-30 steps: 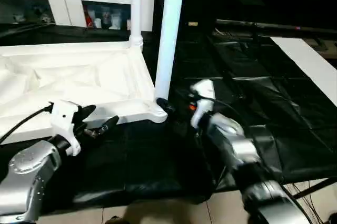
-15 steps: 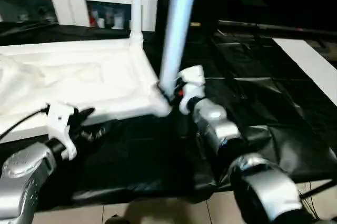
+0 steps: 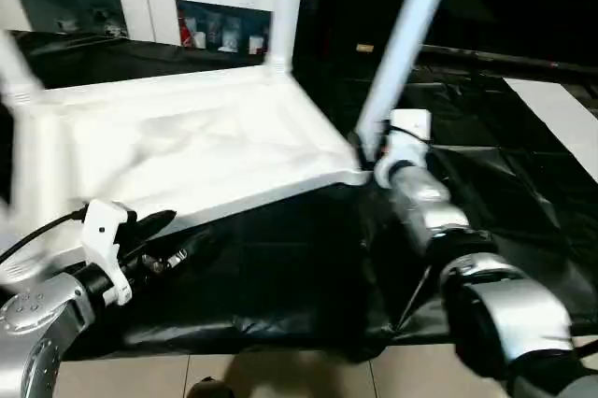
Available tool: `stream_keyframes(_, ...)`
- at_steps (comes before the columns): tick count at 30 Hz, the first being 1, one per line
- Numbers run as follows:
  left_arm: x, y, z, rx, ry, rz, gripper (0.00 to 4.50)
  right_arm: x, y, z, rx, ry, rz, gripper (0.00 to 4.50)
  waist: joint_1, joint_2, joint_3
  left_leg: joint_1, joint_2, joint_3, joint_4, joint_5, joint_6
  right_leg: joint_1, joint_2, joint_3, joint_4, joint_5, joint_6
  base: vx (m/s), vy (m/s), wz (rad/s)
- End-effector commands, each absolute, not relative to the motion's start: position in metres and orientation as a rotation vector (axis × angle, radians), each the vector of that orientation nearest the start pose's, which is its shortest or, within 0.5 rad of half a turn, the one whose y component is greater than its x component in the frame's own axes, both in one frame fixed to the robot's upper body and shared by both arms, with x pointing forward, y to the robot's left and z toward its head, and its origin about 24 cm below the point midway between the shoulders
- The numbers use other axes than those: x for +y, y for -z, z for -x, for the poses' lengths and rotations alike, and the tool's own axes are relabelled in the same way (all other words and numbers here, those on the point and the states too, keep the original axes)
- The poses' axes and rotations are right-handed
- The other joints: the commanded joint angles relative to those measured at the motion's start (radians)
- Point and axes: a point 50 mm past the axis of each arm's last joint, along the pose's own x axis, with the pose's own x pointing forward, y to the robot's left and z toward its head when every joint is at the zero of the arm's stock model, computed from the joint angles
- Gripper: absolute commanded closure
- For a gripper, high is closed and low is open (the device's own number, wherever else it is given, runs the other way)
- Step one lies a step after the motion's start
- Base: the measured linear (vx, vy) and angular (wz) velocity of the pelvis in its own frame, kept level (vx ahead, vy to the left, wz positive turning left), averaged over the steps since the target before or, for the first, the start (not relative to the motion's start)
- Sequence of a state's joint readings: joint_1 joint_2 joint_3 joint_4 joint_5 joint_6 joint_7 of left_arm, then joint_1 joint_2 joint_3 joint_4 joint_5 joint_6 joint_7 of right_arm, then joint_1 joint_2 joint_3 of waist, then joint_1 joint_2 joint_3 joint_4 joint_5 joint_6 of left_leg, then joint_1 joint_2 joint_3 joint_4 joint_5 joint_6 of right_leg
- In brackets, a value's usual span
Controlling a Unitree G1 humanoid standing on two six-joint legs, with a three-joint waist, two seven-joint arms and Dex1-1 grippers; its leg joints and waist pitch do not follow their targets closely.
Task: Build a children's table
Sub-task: Rotate leg to tighten
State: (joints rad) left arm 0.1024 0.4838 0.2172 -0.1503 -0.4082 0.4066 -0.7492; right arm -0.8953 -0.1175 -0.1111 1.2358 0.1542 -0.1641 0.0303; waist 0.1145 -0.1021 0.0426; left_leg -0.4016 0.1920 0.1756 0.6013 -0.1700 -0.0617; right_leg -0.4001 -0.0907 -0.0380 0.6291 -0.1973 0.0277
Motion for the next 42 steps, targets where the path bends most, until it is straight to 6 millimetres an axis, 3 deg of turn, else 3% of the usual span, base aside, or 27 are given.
stream_keyframes(1,0.249,-0.056,-0.214,0.330,0.548,0.045,0.00,-0.182,-0.068,-0.389,0.171,0.127,-0.071,0.09,-0.012,0.021,-0.050,0.044,0.032,0.000,-0.089,-0.375,-0.083,0.006,-0.033,0.031,-0.073,-0.250,-0.124,0.000,0.000,0.00)
stream_keyframes(6,0.247,-0.055,-0.205,0.368,0.639,0.086,0.00,-0.201,-0.071,-0.388,0.172,0.215,-0.079,0.09,-0.015,0.010,-0.051,0.036,0.030,0.000,-0.088,-0.361,-0.078,0.009,-0.033,0.030,-0.072,-0.266,-0.114,0.000,0.000,0.00)
stream_keyframes(10,0.249,-0.056,-0.201,0.399,0.696,0.102,0.00,-0.211,-0.072,-0.387,0.176,0.266,-0.074,0.09,-0.015,0.008,-0.049,0.039,0.030,0.004,-0.086,-0.348,-0.074,0.005,-0.029,0.030,-0.073,-0.255,-0.115,0.000,0.000,0.00)
stream_keyframes(14,0.253,-0.057,-0.191,0.485,0.817,0.116,0.00,-0.216,-0.072,-0.386,0.185,0.303,-0.084,0.09,-0.022,0.008,-0.051,0.033,0.027,0.002,-0.087,-0.339,-0.081,0.009,-0.027,0.028,-0.068,-0.244,-0.113,0.000,0.000,0.00)
stream_keyframes(16,0.257,-0.058,-0.188,0.496,0.824,0.103,0.00,-0.213,-0.072,-0.387,0.184,0.287,-0.092,0.09,-0.027,0.006,-0.050,0.037,0.029,0.002,-0.087,-0.353,-0.083,0.006,-0.026,0.028,-0.070,-0.241,-0.114,0.000,0.000,0.00)
stream_keyframes(19,0.266,-0.063,-0.183,0.501,0.820,0.094,0.00,-0.208,-0.072,-0.388,0.181,0.249,-0.106,0.09,-0.039,0.006,-0.052,0.031,0.028,0.003,-0.086,-0.334,-0.078,0.012,-0.027,0.030,-0.065,-0.207,-0.125,0.000,0.000,0.00)
stream_keyframes(21,0.283,-0.072,-0.172,0.512,0.792,0.062,0.00,-0.193,-0.074,-0.390,0.156,0.097,-0.074,0.09,-0.046,0.003,-0.052,0.030,0.029,0.004,-0.083,-0.331,-0.065,0.013,-0.026,0.031,-0.065,-0.197,-0.132,0.000,0.000,0.00)
stream_keyframes(23,0.287,-0.075,-0.169,0.514,0.783,0.053,0.00,-0.189,-0.073,-0.390,0.155,0.051,-0.060,0.09,-0.052,0.004,-0.049,0.026,0.031,0.003,-0.086,-0.338,-0.061,0.015,-0.025,0.030,-0.067,-0.211,-0.131,0.000,0.000,0.00)
stream_keyframes(24,0.297,-0.084,-0.166,0.499,0.756,0.028,0.00,-0.182,-0.070,-0.389,0.171,-0.034,-0.036,0.09,-0.061,-0.001,-0.047,0.031,0.034,0.003,-0.086,-0.349,-0.063,0.011,-0.025,0.030,-0.069,-0.232,-0.136,0.000,0.000,0.00)
stream_keyframes(30,0.324,-0.109,-0.158,0.449,0.703,0.018,0.00,-0.186,-0.061,-0.382,0.190,-0.106,0.014,0.09,-0.063,0.013,-0.041,0.040,0.037,0.004,-0.089,-0.378,-0.085,0.005,-0.021,0.033,-0.069,-0.231,-0.155,0.000,0.000,0.00)
stream_keyframes(31,0.328,-0.112,-0.156,0.446,0.698,0.017,0.00,-0.188,-0.061,-0.381,0.176,-0.100,-0.003,0.09,-0.064,0.009,-0.041,0.040,0.037,0.004,-0.089,-0.388,-0.087,0.005,-0.020,0.033,-0.070,-0.238,-0.154,0.000,0.000,0.00)
stream_keyframes(34,0.336,-0.119,-0.152,0.421,0.681,0.021,0.00,-0.190,-0.059,-0.376,0.129,-0.137,-0.057,0.09,-0.063,0.012,-0.040,0.045,0.038,0.003,-0.089,-0.426,-0.090,0.002,-0.021,0.034,-0.073,-0.261,-0.151,0.000,0.000,0.00)
stream_keyframes(40,0.342,-0.128,-0.151,0.369,0.663,0.014,0.00,-0.200,-0.045,-0.357,0.086,-0.147,-0.037,0.09,-0.058,0.005,-0.038,0.046,0.040,0.002,-0.092,-0.414,-0.083,0.004,-0.022,0.035,-0.075,-0.257,-0.155,0.000,0.000,0.00)
stream_keyframes(41,0.343,-0.130,-0.152,0.352,0.654,0.006,0.00,-0.200,-0.044,-0.352,0.066,-0.172,-0.059,0.09,-0.059,-0.004,-0.038,0.044,0.040,0.002,-0.092,-0.414,-0.080,0.006,-0.022,0.035,-0.076,-0.264,-0.152,0.000,0.000,0.00)
stream_keyframes(42,0.344,-0.131,-0.152,0.346,0.650,0.006,0.00,-0.200,-0.044,-0.351,0.060,-0.182,-0.066,0.09,-0.058,0.000,-0.037,0.046,0.041,0.001,-0.093,-0.424,-0.080,0.004,-0.023,0.036,-0.077,-0.277,-0.148,0.000,0.000,0.00)
